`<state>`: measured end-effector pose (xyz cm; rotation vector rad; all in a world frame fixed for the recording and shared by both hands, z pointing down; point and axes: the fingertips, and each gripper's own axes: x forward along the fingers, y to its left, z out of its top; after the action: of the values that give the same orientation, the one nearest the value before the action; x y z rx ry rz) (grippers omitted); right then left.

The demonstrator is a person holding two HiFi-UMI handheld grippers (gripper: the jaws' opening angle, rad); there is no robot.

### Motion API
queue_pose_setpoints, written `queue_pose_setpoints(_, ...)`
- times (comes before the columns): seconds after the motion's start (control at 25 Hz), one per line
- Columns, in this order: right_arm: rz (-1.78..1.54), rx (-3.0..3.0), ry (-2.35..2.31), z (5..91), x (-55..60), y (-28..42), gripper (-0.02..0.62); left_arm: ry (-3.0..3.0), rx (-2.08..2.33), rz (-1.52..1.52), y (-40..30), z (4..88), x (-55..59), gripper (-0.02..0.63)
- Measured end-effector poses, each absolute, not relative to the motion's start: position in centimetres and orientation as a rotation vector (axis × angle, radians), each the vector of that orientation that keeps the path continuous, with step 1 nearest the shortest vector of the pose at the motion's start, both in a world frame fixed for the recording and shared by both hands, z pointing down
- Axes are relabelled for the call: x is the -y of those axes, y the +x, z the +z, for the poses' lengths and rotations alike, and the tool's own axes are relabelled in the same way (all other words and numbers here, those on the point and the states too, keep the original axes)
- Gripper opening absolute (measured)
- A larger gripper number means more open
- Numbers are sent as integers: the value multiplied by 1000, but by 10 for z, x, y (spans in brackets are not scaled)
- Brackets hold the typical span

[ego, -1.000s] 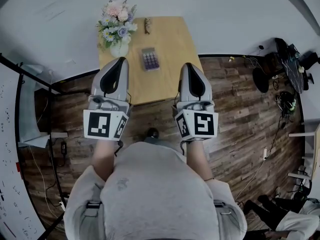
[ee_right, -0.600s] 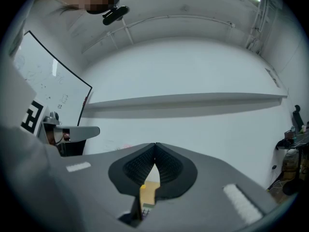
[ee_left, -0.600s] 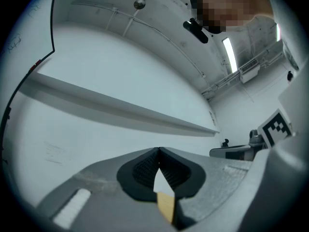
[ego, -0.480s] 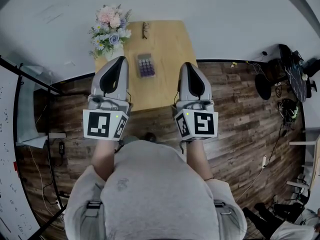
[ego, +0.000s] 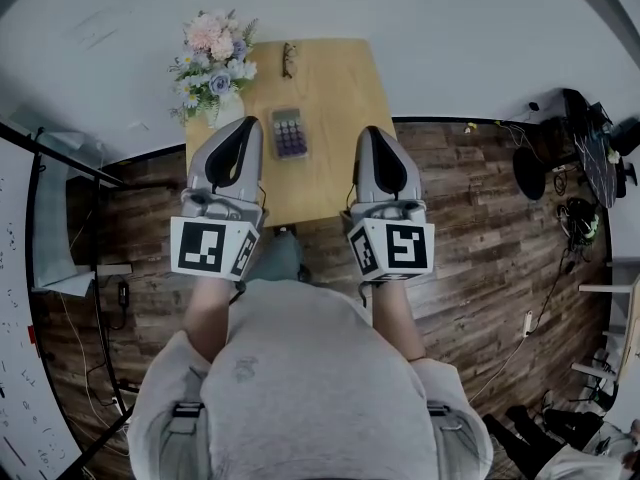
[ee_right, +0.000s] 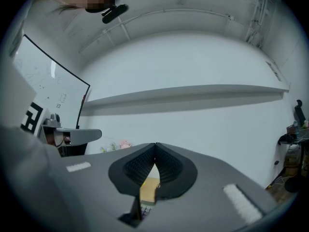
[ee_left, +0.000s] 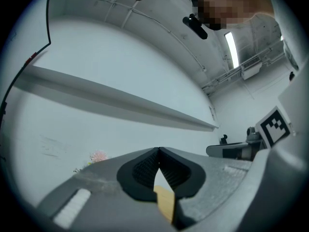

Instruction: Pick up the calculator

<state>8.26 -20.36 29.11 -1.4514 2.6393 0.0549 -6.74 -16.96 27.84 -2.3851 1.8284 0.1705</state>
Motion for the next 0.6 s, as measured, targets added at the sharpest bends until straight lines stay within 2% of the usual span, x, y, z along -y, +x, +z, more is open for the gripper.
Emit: queue_pose_setpoints(0.6,-53,-2749,-1423,328,282,58,0,-2514,-1880,14,-68,333,248,5)
